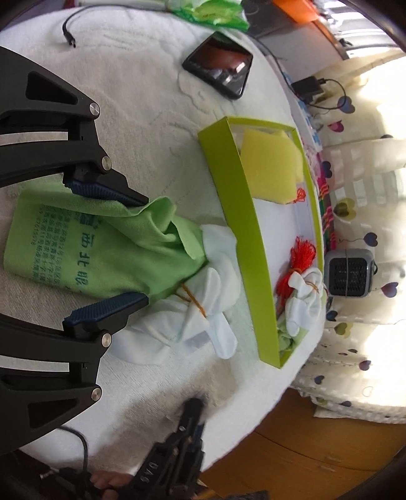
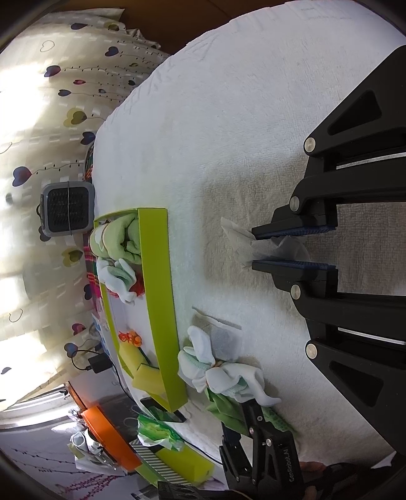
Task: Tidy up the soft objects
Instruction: 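Lift the green cloth with left gripper while right gripper holds the tissue packet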
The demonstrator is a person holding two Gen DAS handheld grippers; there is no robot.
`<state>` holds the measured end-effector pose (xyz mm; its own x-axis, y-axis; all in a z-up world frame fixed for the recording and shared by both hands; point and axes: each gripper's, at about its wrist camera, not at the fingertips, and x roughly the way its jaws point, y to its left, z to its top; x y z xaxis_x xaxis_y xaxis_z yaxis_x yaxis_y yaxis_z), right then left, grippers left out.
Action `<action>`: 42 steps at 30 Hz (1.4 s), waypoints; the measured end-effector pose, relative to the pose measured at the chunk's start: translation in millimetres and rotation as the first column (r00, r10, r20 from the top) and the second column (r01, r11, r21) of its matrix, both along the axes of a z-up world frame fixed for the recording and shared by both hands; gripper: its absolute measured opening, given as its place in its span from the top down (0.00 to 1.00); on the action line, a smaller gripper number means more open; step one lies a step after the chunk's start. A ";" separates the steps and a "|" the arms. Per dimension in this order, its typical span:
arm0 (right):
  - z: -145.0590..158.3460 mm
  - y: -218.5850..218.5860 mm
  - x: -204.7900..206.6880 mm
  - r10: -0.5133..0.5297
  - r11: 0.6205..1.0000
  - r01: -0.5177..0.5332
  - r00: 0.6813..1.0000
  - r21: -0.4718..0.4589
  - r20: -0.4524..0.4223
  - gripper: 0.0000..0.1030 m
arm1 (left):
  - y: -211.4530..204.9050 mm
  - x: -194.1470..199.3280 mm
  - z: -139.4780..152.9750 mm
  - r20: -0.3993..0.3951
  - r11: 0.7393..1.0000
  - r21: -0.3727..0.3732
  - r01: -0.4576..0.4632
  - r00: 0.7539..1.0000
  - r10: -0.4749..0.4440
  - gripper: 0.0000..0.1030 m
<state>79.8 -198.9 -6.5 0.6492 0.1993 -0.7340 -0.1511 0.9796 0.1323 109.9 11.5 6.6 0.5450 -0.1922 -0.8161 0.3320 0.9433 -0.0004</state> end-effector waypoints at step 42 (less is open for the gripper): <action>7.5 0.3 -5.0 0.003 0.999 -0.005 0.999 0.044 0.041 0.86 | 34.6 -5.2 39.7 0.126 0.977 -0.201 -0.068 0.987 0.095 0.96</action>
